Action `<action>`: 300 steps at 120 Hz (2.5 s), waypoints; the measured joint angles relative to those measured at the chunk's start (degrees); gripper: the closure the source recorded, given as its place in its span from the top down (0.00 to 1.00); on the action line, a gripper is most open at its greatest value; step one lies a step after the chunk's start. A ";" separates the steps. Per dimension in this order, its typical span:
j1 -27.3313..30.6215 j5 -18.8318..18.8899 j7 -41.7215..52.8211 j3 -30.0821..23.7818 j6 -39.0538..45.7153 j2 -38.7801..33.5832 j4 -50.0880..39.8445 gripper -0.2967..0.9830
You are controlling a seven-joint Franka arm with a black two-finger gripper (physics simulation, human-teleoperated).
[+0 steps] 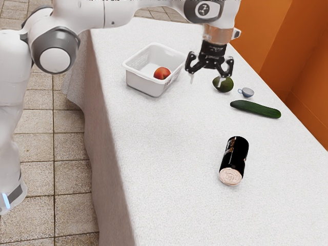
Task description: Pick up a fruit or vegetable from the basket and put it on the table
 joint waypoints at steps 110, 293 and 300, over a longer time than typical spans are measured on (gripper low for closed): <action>26.73 -6.28 11.88 10.35 -11.64 -7.60 -8.33 0.77; 26.34 3.48 131.44 10.72 21.48 -13.42 -26.57 0.76; 26.21 3.30 133.50 10.45 21.95 -11.66 -25.14 0.76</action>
